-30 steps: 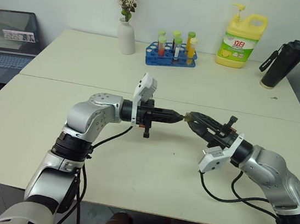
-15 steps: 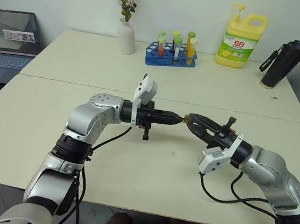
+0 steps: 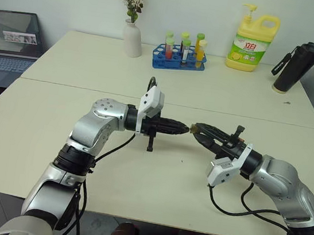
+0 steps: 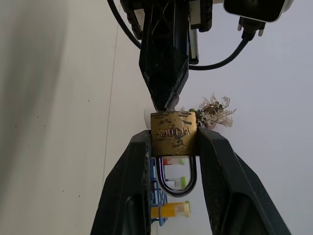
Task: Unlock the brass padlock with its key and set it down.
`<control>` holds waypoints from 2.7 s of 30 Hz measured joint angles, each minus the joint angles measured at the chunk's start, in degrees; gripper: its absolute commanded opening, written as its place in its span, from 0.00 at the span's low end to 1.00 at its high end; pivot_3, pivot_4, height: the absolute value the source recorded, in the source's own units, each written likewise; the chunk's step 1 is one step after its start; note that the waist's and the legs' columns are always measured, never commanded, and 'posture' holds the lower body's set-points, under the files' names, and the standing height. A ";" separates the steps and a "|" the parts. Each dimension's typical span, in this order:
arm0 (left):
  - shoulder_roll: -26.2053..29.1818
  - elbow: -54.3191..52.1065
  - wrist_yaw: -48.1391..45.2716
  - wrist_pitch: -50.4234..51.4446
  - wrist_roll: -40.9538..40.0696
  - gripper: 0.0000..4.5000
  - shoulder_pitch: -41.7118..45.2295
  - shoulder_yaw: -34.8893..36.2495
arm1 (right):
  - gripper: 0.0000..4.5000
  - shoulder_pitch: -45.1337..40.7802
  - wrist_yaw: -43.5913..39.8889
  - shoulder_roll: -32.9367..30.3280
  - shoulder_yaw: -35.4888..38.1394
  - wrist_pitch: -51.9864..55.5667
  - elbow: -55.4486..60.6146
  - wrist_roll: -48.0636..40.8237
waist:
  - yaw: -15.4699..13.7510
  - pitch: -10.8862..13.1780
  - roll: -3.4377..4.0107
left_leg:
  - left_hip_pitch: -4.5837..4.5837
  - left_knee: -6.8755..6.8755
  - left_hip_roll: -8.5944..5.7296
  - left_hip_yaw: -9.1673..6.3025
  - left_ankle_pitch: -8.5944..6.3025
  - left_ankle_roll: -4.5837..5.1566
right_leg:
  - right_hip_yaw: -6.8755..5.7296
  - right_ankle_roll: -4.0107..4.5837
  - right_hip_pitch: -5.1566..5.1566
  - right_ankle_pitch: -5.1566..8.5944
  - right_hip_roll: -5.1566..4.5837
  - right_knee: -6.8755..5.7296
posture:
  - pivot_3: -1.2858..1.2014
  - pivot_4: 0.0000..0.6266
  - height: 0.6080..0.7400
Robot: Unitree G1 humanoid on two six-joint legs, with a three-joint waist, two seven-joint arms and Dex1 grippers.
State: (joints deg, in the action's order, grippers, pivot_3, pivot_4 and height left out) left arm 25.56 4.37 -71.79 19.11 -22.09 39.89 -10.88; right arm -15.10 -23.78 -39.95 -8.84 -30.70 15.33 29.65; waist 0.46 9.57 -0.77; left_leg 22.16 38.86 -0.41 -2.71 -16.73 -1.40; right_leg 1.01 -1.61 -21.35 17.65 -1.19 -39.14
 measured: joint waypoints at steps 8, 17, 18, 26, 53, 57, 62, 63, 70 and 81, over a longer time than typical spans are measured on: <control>-0.17 0.95 -0.54 -7.64 2.95 0.00 -0.49 -0.20 | 0.21 0.08 -0.03 0.36 -0.03 -0.04 -0.07 -0.06 | 0.00 0.00 0.00 | 0.00 0.00 0.00 0.00 0.00 0.01 | -0.01 0.00 0.00 0.00 0.00 0.00 | 0.52 0.24 1.00; -0.90 2.89 -0.30 -16.40 6.40 0.00 -0.53 -0.56 | 0.21 0.10 -0.08 0.54 -0.01 0.20 -0.51 -0.53 | -0.01 0.00 0.00 | 0.00 0.00 0.00 0.00 0.00 0.01 | -0.01 0.00 0.00 0.00 0.01 0.00 | 0.52 0.24 1.00; -0.92 3.07 -0.29 -17.46 6.81 0.00 -0.53 -0.59 | 0.21 0.10 -0.08 0.54 0.00 0.22 -0.51 -0.54 | -0.01 0.00 0.00 | 0.00 0.00 0.00 0.01 0.00 0.01 | 0.00 0.00 0.00 0.00 0.00 0.00 | 0.52 0.24 1.00; -1.49 4.74 -0.10 -22.89 8.38 0.00 -0.49 -0.52 | 0.21 0.11 -0.08 0.71 0.04 0.59 -0.53 -0.69 | -0.01 0.00 0.00 | 0.00 0.00 -0.01 0.00 0.00 0.02 | -0.01 0.00 0.00 0.00 0.01 -0.01 | 0.52 0.24 1.00; -2.42 6.28 0.08 -19.09 7.68 0.12 0.05 -0.89 | 0.21 0.10 -0.18 0.98 0.26 1.14 -0.96 -1.38 | 0.02 0.00 0.00 | -0.01 0.00 -0.01 0.00 0.00 0.03 | -0.01 0.00 0.00 0.00 0.03 -0.04 | 0.52 0.24 1.00; -2.25 5.02 1.51 -9.74 6.06 0.37 -1.37 -1.09 | 0.21 0.10 -0.17 1.06 0.28 1.14 -0.91 -1.70 | 0.05 0.00 0.00 | -0.01 0.00 0.00 -0.02 0.00 0.03 | -0.01 0.00 -0.01 0.00 0.03 -0.06 | 0.52 0.24 1.00; 0.07 1.99 3.25 5.86 0.85 0.57 -1.19 1.19 | 0.21 0.10 -0.18 1.04 0.34 1.14 -0.84 -1.74 | 0.16 0.00 0.00 | -0.02 0.00 0.00 -0.03 0.00 0.03 | -0.02 0.00 -0.01 0.00 0.03 -0.11 | 0.52 0.24 1.00; 0.08 1.58 3.82 8.34 -0.48 0.57 -1.05 2.00 | 0.21 0.10 -0.18 1.03 0.36 1.14 -0.84 -1.75 | 0.18 0.00 0.00 | -0.02 0.01 0.00 -0.03 0.00 0.03 | -0.02 0.00 -0.01 0.00 0.03 -0.11 | 0.52 0.24 1.00; 0.92 -7.08 6.45 23.36 -9.53 0.57 -0.73 4.82 | 0.21 0.09 -0.79 1.03 0.37 1.18 -0.81 -1.79 | 0.41 0.00 0.00 | -0.02 0.02 0.00 -0.04 0.01 0.01 | -0.01 0.00 0.00 0.00 0.01 -0.11 | 0.52 0.24 1.00; -2.11 -8.21 13.69 21.91 -6.20 0.57 0.21 2.14 | 0.21 -0.25 -1.43 1.12 0.34 1.26 -0.80 -2.31 | 0.41 0.00 0.00 | -0.05 0.05 0.00 -0.03 0.02 0.00 | 0.00 0.01 -0.01 0.00 0.02 -0.20 | 0.52 0.24 1.00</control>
State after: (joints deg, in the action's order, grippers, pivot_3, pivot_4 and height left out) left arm 23.45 -3.84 -58.10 41.02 -28.29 40.10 -8.74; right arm -15.35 -25.21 -38.83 -8.50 -29.44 14.53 27.34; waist 0.87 9.57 -0.77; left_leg 22.11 38.91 -0.41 -2.74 -16.71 -1.41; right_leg 1.02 -1.60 -21.35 17.65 -1.18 -39.34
